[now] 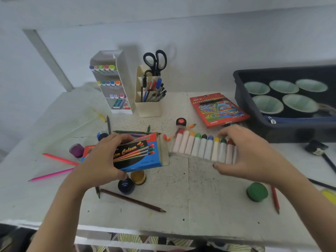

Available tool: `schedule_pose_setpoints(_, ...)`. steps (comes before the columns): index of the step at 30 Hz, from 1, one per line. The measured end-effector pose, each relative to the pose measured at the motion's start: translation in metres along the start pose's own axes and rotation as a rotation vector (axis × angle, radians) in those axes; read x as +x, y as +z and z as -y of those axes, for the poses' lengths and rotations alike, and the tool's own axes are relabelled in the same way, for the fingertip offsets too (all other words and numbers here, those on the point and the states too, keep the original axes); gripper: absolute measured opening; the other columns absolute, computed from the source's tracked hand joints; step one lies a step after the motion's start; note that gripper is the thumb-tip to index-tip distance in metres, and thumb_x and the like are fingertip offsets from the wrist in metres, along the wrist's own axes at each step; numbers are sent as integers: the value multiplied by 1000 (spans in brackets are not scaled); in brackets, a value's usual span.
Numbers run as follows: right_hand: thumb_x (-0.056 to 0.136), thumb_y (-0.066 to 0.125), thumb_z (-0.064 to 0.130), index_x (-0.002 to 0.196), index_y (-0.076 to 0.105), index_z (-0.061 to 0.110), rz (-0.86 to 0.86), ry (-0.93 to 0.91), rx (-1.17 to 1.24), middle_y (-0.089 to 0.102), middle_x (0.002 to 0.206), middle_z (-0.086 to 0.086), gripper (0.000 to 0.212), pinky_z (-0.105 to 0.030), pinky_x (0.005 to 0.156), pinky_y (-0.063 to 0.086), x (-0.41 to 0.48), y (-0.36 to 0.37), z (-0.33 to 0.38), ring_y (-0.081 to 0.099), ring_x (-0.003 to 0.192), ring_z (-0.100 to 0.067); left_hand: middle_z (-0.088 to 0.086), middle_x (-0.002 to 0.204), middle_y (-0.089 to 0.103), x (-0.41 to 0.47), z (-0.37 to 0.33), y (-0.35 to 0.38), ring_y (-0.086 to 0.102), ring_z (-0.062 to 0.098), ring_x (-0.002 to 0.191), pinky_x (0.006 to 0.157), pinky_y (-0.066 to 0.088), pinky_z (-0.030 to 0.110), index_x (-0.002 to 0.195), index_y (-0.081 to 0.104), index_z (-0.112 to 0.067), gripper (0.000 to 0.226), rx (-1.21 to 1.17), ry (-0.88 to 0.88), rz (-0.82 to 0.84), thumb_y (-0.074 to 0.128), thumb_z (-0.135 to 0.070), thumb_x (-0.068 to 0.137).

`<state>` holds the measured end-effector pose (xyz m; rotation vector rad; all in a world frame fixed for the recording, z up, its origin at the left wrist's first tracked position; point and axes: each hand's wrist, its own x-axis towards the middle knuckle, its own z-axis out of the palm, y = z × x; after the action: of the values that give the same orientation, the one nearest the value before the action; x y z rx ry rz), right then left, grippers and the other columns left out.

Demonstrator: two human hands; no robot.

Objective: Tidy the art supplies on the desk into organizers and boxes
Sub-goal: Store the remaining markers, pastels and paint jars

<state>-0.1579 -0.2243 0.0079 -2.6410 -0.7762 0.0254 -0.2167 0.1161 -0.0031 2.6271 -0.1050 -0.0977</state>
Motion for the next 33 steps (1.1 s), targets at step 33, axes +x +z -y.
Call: schedule_pose_setpoints(33,57,59,67,119,44,35,45,15,51,45,101,23,71,-9,67,35,-46,-12,-26,43,93,10,-25,120,42,0,-50,49,44,-5,109,87,43,19,125,30,-51,91,-149,13,127,76,-38,47)
